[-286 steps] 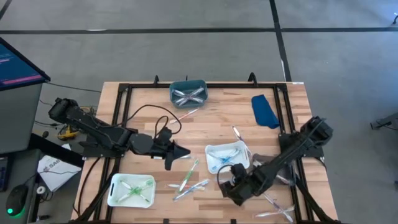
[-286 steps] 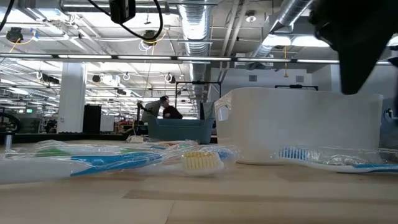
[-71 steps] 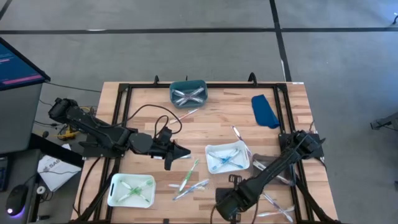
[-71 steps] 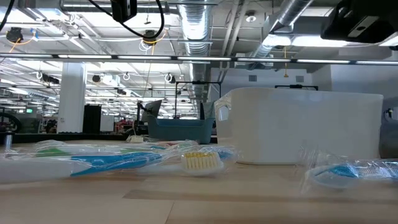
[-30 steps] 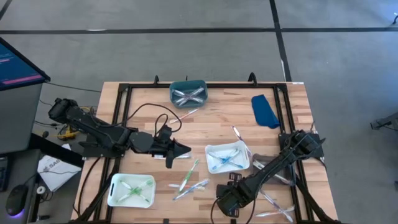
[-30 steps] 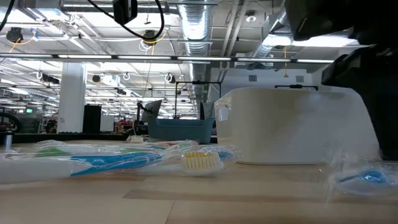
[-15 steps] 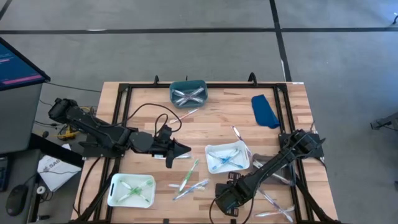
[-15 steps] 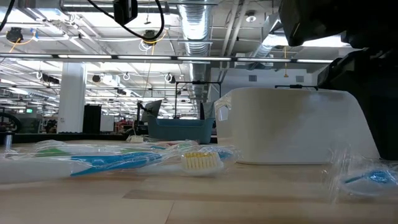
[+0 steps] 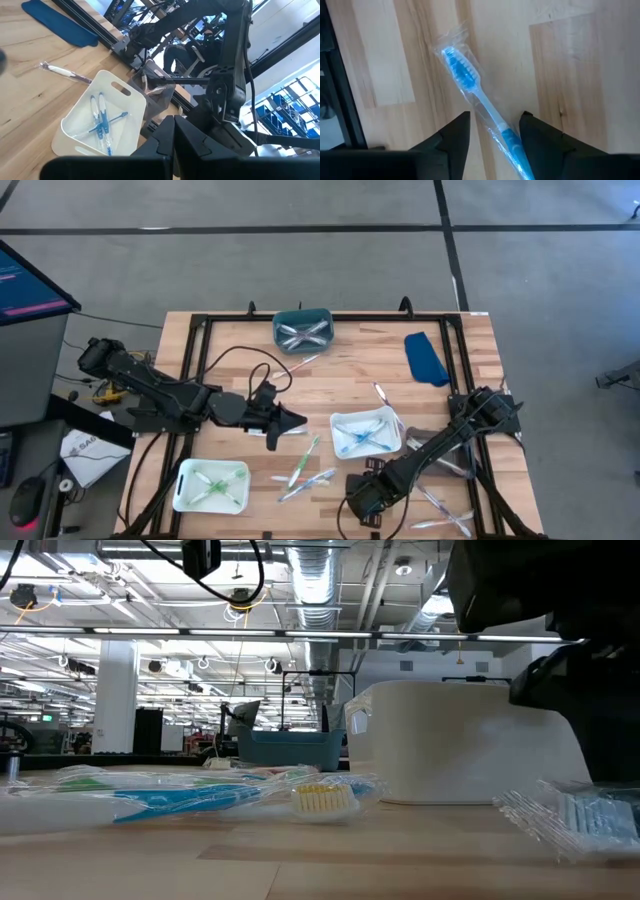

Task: Pick & Place Toothbrushes
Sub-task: Put the blue toothbrush into the top white bin, then adjust the white bin on the table, then put the blue toothbrush into the top white bin

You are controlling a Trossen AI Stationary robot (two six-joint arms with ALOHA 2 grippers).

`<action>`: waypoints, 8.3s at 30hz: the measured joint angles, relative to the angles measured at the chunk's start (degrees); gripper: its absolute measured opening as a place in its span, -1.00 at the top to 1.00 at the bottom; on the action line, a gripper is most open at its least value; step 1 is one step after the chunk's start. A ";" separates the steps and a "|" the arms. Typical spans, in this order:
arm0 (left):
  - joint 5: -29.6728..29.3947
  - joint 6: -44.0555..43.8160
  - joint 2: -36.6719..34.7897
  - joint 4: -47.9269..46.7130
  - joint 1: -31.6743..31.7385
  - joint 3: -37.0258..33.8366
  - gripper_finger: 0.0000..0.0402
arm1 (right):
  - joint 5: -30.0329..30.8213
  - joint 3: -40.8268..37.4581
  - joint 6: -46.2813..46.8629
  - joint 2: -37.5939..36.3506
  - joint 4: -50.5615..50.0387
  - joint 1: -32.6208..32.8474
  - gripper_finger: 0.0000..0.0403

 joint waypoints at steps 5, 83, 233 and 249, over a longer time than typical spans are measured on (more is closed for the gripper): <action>0.01 0.00 0.00 0.00 -0.02 0.00 1.00 | -0.13 -0.07 -0.11 0.04 -0.04 -0.02 0.24; 2.98 -0.09 0.02 0.39 -0.22 0.00 1.00 | 9.80 5.56 -23.28 -10.93 -25.02 -19.69 1.00; 1.29 0.00 0.02 -0.06 -0.79 0.00 1.00 | -2.89 -3.16 -0.85 -14.87 -25.72 -29.81 1.00; 1.43 0.20 0.02 -0.03 -0.79 0.00 1.00 | 6.02 -2.49 0.74 -28.78 -31.97 -37.57 1.00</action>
